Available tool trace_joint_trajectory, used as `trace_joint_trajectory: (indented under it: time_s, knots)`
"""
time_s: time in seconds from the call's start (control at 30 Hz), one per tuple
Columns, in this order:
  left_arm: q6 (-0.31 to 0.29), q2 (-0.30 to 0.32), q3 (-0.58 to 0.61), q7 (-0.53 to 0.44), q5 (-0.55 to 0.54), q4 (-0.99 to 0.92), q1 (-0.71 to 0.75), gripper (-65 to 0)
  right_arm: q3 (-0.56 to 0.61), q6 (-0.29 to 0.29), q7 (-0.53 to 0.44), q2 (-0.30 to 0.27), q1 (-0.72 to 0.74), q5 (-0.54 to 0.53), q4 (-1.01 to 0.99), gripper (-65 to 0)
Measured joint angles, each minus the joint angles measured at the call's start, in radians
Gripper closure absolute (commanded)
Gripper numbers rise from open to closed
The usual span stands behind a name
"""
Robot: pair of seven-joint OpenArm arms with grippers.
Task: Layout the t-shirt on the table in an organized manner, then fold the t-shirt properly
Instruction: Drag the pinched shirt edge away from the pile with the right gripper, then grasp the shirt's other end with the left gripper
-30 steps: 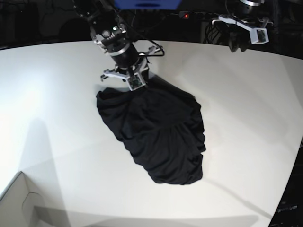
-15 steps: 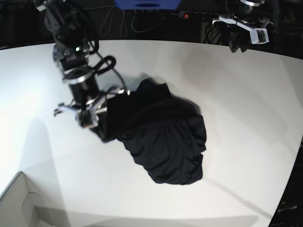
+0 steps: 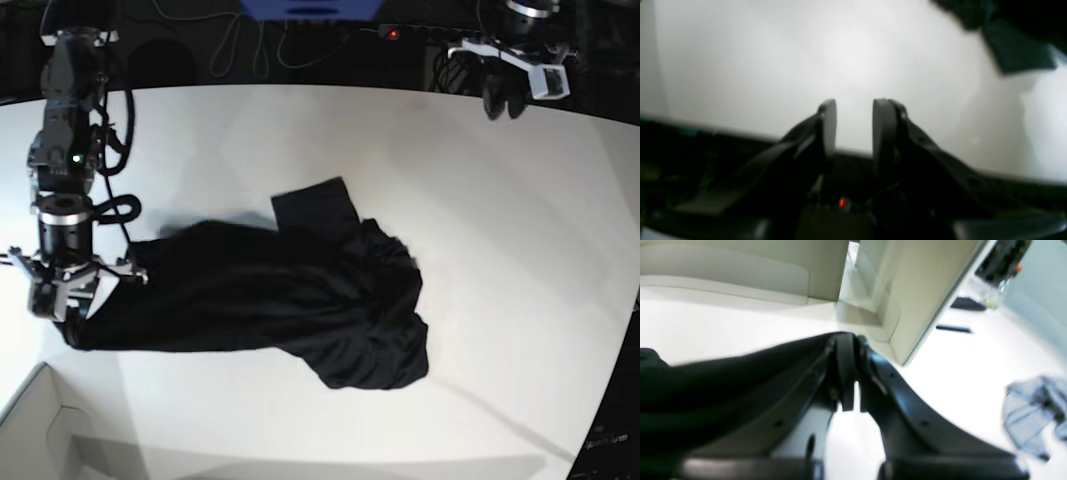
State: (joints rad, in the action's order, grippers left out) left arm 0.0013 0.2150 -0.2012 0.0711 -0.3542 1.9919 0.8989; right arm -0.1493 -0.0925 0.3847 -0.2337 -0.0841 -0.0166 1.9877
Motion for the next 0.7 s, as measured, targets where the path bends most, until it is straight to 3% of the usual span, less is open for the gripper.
trace_joint_trajectory:
  time_s: [0.13,0.27,0.4,0.7]
  knots:
    - [-0.001,0.003,0.0,0.0,0.0,0.009,-0.035,-18.5,-0.139,0.006,0.003,0.069,0.0,0.012,0.008,0.0]
    - [-0.006,0.0,0.019,0.003,0.0,0.009,-0.095,-18.6,-0.162,0.135,-0.008,0.075,0.003,0.011,0.024,0.0]
    - [-0.001,0.002,0.018,0.0,-0.003,0.011,-0.184,-18.6,-0.23,0.141,0.003,0.086,0.012,0.01,0.022,0.0]
    - [0.003,0.006,0.104,0.001,-0.003,0.009,-0.278,-18.6,-0.36,0.14,0.152,0.109,0.062,0.013,0.021,0.0]
